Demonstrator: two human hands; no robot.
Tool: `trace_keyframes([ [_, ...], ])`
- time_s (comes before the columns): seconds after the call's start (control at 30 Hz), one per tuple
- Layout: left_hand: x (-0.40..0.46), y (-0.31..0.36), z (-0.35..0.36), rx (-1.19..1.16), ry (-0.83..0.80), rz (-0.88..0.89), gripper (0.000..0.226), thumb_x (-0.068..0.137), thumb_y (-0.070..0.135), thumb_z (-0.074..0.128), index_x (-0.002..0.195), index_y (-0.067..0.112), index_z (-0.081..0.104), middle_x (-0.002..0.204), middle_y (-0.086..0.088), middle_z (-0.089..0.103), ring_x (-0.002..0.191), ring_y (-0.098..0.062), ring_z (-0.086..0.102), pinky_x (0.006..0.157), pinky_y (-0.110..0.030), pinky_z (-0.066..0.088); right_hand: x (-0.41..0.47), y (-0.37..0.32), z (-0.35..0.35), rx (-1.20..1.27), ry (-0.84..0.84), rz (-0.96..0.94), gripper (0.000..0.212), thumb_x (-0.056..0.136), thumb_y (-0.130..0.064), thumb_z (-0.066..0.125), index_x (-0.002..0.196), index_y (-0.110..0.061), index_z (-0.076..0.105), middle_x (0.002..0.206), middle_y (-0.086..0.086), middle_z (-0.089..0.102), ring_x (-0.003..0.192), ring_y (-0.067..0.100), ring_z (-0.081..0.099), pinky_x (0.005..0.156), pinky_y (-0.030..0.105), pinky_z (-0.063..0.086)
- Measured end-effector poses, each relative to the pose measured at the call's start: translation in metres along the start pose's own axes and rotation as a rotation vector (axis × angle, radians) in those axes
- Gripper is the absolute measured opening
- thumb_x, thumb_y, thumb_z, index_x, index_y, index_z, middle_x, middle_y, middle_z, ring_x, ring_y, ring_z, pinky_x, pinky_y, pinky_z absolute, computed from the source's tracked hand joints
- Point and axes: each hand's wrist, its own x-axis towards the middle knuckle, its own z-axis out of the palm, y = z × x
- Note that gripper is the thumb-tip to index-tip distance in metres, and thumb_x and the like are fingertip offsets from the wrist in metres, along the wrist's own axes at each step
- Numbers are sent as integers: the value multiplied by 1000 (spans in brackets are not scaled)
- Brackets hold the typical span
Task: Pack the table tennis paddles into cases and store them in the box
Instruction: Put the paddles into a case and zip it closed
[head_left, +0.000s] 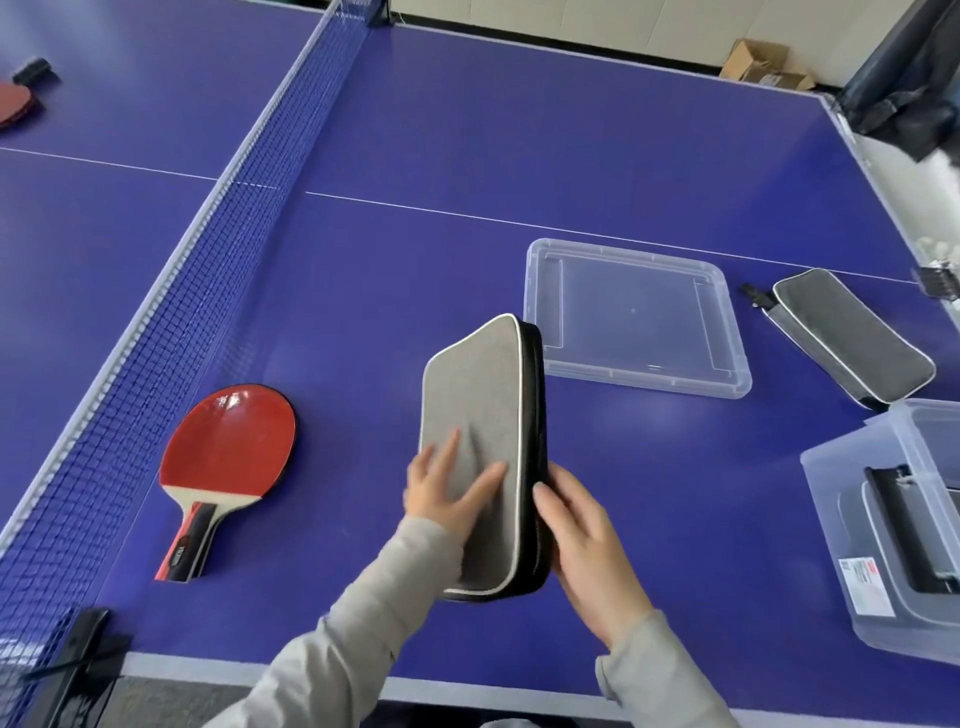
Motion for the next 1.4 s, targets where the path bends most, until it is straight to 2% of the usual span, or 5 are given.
trace_keyframes([
  [0.2,-29,-9,8,-256,-149,27,74,64,57,71,133,39,48,130,2,50,118,-22,57,102,-42,45,-16,12,16,-252,-14,-97,28,95,-8,50,117,-25,54,93,0,74,83,14,70,71,18,52],
  [0.4,-14,-19,-45,-316,-116,80,21,89,2,57,101,18,65,73,7,71,72,-11,64,63,-15,52,-18,17,-16,-294,68,-26,30,91,-4,55,113,-25,55,93,-1,74,79,17,70,71,25,55],
  [0.73,49,-123,-122,16,204,-82,39,72,-3,73,94,28,65,97,-7,70,93,-30,65,90,-47,51,6,89,-102,-260,334,251,25,85,0,62,101,-20,61,105,1,69,104,21,63,96,44,49],
  [0.97,54,-134,-102,176,306,-83,32,79,1,66,109,12,62,100,-5,67,91,-23,59,86,-30,44,34,140,-105,-626,455,395,39,82,-15,66,119,-10,54,118,8,61,113,31,53,98,44,45],
  [1.4,54,-154,-108,654,389,97,66,76,20,75,134,3,47,124,-19,48,116,-39,43,93,-50,37,33,142,-90,-892,531,249,57,83,-13,67,134,-9,40,126,13,46,116,30,48,88,44,47],
])
